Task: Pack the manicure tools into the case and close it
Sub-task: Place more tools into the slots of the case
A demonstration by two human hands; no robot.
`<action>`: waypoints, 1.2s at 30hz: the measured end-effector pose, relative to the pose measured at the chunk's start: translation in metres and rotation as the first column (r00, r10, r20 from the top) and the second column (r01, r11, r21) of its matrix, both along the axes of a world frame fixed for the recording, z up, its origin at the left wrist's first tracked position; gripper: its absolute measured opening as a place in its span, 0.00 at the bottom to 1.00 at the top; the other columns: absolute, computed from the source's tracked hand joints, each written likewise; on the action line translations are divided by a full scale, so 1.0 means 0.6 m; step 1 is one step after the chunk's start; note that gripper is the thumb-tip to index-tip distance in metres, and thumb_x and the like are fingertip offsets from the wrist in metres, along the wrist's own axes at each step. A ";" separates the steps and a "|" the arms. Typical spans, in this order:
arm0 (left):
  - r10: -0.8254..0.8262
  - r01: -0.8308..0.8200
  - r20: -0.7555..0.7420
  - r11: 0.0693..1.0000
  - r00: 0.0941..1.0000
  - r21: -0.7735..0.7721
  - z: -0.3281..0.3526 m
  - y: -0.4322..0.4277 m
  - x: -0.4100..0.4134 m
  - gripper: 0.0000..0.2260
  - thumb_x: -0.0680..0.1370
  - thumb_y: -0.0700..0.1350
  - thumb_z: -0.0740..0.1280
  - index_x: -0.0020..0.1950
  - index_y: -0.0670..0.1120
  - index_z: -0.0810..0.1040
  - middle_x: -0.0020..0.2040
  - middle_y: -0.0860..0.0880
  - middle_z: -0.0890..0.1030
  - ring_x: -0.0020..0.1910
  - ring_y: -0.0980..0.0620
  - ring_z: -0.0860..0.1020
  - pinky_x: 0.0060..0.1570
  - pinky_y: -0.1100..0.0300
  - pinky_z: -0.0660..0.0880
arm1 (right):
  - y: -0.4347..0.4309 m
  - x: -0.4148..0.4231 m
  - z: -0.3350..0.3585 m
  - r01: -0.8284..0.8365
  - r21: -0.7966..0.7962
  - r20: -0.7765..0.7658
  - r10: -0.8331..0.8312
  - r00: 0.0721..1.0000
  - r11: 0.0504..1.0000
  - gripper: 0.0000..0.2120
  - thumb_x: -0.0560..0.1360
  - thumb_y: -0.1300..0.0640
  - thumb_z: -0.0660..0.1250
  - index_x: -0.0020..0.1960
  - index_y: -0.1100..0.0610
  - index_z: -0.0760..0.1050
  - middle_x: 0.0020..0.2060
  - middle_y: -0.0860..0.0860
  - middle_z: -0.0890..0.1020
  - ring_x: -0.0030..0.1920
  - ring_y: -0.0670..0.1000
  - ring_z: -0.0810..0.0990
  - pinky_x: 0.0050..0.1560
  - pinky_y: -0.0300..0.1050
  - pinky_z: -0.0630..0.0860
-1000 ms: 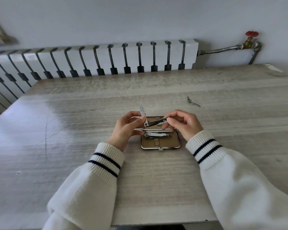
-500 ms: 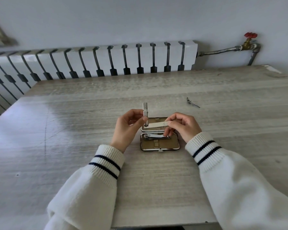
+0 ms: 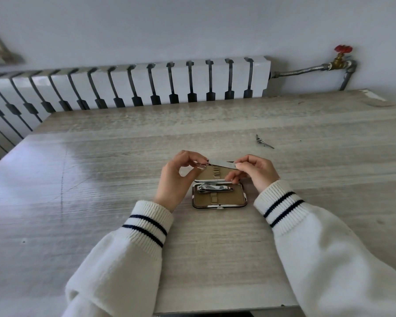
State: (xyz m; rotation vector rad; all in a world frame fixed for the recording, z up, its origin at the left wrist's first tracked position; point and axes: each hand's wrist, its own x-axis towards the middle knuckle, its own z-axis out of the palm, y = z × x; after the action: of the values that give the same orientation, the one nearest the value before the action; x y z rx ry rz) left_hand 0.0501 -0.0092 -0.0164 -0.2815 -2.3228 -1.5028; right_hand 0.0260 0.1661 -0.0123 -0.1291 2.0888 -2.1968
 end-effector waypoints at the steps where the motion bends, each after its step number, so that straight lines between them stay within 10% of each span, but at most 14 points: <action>1: 0.001 -0.001 0.001 1.000 1.000 0.009 -0.001 -0.001 -0.001 0.09 0.70 0.38 0.69 0.40 0.53 0.77 0.44 0.56 0.78 0.43 0.54 0.77 0.52 0.57 0.74 | 0.000 0.000 0.000 0.002 -0.003 0.003 -0.002 1.000 1.000 0.10 0.72 0.70 0.58 0.34 0.61 0.69 0.20 0.51 0.81 0.21 0.48 0.75 0.27 0.35 0.75; 25: 0.092 -0.087 -0.020 0.985 0.996 0.151 -0.014 0.000 -0.009 0.06 0.72 0.42 0.68 0.41 0.54 0.77 0.41 0.57 0.81 0.41 0.64 0.79 0.42 0.74 0.72 | -0.002 0.006 0.000 -0.039 0.030 -0.098 0.042 0.994 0.999 0.07 0.72 0.73 0.57 0.45 0.71 0.74 0.31 0.59 0.79 0.23 0.45 0.77 0.29 0.33 0.75; 36: 0.037 -0.043 0.030 0.975 0.999 0.216 -0.013 -0.006 -0.014 0.07 0.77 0.41 0.60 0.45 0.51 0.76 0.44 0.57 0.79 0.42 0.64 0.78 0.48 0.70 0.74 | 0.005 -0.002 -0.008 -0.087 0.018 -0.093 0.088 0.992 0.996 0.11 0.71 0.72 0.60 0.39 0.61 0.77 0.21 0.52 0.81 0.26 0.49 0.80 0.28 0.35 0.75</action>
State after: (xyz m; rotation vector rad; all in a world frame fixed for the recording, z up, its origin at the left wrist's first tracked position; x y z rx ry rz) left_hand 0.0416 -0.0129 -0.0243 -0.1574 -2.1454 -1.7301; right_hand 0.0245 0.1694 -0.0171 -0.3224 2.1017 -2.1652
